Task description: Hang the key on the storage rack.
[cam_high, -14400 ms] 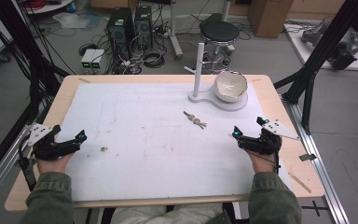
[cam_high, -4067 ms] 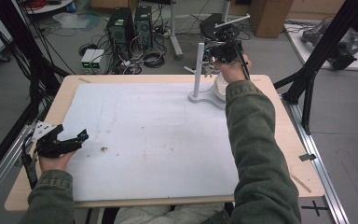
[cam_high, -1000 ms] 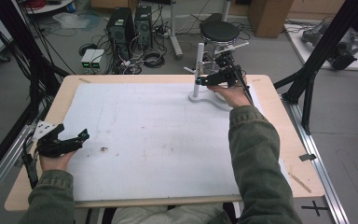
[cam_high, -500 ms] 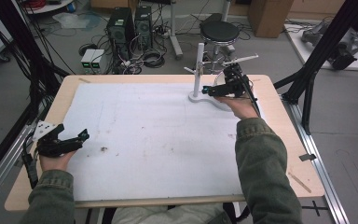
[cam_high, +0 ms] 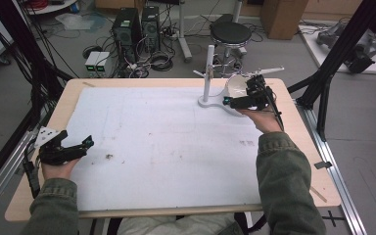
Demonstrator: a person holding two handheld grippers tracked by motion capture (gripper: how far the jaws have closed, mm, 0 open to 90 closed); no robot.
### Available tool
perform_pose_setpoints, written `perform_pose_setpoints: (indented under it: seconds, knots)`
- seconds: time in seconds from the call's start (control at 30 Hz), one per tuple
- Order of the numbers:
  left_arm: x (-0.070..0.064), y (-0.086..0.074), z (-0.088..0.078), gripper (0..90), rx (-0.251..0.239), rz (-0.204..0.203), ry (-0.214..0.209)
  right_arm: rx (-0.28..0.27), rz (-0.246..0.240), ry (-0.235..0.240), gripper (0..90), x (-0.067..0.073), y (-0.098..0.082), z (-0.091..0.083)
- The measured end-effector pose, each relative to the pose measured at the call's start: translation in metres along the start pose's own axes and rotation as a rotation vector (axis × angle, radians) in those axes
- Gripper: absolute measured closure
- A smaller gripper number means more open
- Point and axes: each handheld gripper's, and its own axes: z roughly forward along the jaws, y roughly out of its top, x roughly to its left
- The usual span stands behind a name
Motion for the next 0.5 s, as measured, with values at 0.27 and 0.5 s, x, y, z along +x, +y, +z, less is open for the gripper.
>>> perform_pose_setpoints:
  seconds: [0.27, 0.5]
  knots:
    - [0.0, 0.0, 0.0, 1.7, -0.001, -0.003, 0.0, -0.008, 0.025, 0.009, 1.2, -0.01, -0.015, -0.007]
    - [0.0, 0.0, -0.001, 1.7, 0.002, -0.001, -0.001, -0.025, 0.026, -0.003, 1.2, -0.017, -0.024, -0.014]
